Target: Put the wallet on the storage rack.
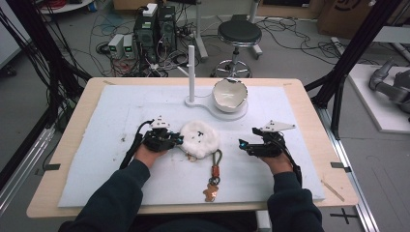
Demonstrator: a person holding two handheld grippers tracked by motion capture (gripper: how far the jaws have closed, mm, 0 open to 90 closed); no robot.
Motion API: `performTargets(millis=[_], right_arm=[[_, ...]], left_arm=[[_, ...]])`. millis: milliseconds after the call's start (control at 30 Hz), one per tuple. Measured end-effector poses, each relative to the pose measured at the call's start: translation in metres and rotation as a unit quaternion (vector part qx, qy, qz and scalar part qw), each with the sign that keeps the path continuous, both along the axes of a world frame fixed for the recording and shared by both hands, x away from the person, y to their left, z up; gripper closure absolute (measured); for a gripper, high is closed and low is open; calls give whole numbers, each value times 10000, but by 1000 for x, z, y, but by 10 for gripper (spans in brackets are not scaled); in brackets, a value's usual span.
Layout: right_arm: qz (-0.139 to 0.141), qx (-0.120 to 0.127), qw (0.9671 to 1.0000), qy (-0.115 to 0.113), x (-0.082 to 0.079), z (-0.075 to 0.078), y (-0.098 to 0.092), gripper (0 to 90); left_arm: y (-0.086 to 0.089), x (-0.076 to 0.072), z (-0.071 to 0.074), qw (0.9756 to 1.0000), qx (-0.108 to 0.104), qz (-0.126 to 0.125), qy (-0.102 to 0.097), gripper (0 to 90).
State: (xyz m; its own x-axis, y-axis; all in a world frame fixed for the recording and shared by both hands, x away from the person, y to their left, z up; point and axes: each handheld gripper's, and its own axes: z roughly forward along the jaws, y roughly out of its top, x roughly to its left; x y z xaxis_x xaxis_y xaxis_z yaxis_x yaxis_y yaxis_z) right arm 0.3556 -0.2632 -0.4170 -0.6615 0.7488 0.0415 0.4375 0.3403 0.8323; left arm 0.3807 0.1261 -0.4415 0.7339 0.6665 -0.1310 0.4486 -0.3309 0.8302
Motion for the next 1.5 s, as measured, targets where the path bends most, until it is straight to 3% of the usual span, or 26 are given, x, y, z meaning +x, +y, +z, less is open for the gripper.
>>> performTargets(millis=[100, 267, 367, 467, 533, 667, 700, 733, 767, 800, 1033, 1200, 1267, 1300, 1400, 1467, 1500], right_arm=[[84, 79, 9999, 41, 2, 0, 4, 235], [323, 298, 9989, 144, 7, -2, 19, 235], [540, 427, 9971, 322, 10, -4, 33, 235], [796, 393, 9950, 450, 13, -10, 50, 242], [998, 367, 9923, 639, 21, -18, 67, 244], [1093, 311, 9897, 873, 35, -26, 82, 265], [1268, 186, 9863, 1039, 40, -30, 94, 337], [1268, 186, 9863, 1039, 40, -30, 94, 337], [1346, -108, 9854, 1033, 41, -33, 105, 402], [1395, -157, 9847, 1034, 41, -32, 107, 454], [1490, -578, 9860, 466, 34, -22, 107, 753], [1659, -771, 9830, 176, 30, -19, 108, 794], [1803, -852, 9799, -74, 26, -14, 107, 804], [1803, -852, 9799, -74, 26, -14, 107, 804], [2007, -878, 9748, -414, 22, -10, 107, 808], [2126, -886, 9713, -588, 19, -7, 107, 809], [2120, -873, 9713, -626, 18, -7, 107, 809]], left_arm=[[3, -3, 7, 9997, -160, -11, -178, 840], [7, -9, 16, 9981, -420, -6, -440, 844], [9, -11, 20, 9963, -618, 12, -596, 846], [11, -13, 23, 9951, -720, -33, -676, 848], [11, -13, 24, 9948, -779, -91, -645, 848], [11, -14, 23, 9949, -797, -170, -601, 847], [11, -15, 23, 9941, -883, -175, -598, 847], [12, -15, 22, 9941, -888, -187, -589, 847], [12, -15, 22, 9945, -882, -181, -542, 845], [14, -14, 20, 9953, -836, -153, -455, 844], [17, -12, 17, 9954, -904, -230, -226, 807], [22, -9, 16, 9944, -989, -331, 150, 743], [24, -8, 16, 9946, -984, -304, 146, 630], [26, -8, 17, 9948, -985, -234, 110, 630], [31, -4, 16, 9950, -994, -22, 93, 474], [31, -2, 13, 9944, -1025, -60, 234, 420], [29, -1, 11, 9941, -1033, -143, 316, 418]])
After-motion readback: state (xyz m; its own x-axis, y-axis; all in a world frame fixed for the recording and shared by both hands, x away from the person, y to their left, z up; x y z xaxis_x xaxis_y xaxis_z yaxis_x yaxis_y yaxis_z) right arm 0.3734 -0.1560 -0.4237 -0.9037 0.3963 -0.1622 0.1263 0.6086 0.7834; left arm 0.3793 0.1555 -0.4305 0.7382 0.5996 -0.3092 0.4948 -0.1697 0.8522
